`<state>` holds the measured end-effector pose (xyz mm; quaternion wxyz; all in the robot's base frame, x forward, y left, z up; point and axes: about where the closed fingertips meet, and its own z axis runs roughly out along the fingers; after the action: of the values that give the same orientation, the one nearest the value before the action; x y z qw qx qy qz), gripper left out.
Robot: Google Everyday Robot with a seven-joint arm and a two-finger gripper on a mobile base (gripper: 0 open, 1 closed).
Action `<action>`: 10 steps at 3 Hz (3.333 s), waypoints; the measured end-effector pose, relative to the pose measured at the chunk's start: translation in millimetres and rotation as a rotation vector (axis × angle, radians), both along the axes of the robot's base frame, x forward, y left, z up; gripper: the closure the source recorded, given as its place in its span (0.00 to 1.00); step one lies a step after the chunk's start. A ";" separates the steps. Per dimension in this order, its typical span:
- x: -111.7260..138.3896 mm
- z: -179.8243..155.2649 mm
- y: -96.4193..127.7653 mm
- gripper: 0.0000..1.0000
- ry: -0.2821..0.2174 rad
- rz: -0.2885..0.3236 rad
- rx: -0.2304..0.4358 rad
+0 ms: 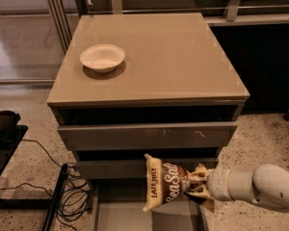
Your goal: Pick brown chip bag from bottom drawer and place on counter
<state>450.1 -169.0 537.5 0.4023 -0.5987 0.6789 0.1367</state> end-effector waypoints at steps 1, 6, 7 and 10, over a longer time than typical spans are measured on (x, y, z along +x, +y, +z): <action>-0.1 0.0 0.3 1.00 0.000 0.001 0.000; 10.3 321.6 -30.1 1.00 -0.298 0.140 -0.172; 2.6 356.1 -17.4 1.00 -0.342 0.199 -0.137; 57.7 366.3 -10.4 1.00 -0.344 0.205 -0.129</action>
Offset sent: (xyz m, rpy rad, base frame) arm 0.0020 -0.0196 0.0905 -0.1183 -0.1513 -0.0143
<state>507.8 -179.4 903.8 0.4571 -0.7037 0.5431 0.0288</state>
